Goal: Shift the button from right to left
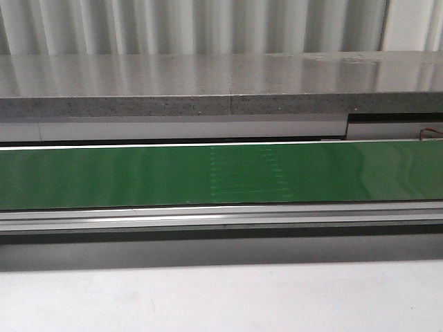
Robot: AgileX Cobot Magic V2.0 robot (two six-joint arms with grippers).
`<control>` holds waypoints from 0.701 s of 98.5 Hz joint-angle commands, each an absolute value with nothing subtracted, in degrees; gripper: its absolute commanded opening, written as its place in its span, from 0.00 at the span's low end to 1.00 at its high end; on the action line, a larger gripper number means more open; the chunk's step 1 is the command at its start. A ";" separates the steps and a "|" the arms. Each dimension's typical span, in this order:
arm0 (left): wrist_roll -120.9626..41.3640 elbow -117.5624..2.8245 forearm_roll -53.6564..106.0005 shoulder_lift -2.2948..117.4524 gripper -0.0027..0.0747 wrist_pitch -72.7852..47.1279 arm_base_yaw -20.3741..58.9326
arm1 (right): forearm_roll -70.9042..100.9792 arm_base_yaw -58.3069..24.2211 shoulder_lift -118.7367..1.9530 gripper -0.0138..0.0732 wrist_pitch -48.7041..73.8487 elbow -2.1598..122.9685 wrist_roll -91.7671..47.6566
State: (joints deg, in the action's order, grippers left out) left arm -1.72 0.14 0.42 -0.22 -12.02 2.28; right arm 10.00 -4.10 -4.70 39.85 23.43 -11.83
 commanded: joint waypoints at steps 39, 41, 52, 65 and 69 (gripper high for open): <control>-1.13 2.43 0.54 -2.06 0.01 -7.79 2.82 | 10.09 -4.17 -5.47 0.08 35.67 24.73 -12.14; -1.13 2.43 0.54 -2.06 0.01 -7.79 2.82 | 10.09 -4.17 -5.47 0.08 35.67 24.73 -12.14; -1.13 2.43 0.54 -2.06 0.01 -7.79 2.82 | 9.98 -4.17 -5.47 0.08 34.81 24.68 -12.14; -1.13 2.43 0.54 -2.06 0.01 -7.79 2.82 | 9.21 -4.17 -5.47 0.08 31.18 24.24 -12.14; -1.13 2.43 0.54 -2.06 0.01 -7.79 2.82 | 8.77 -4.17 -5.47 0.08 28.39 23.68 -12.09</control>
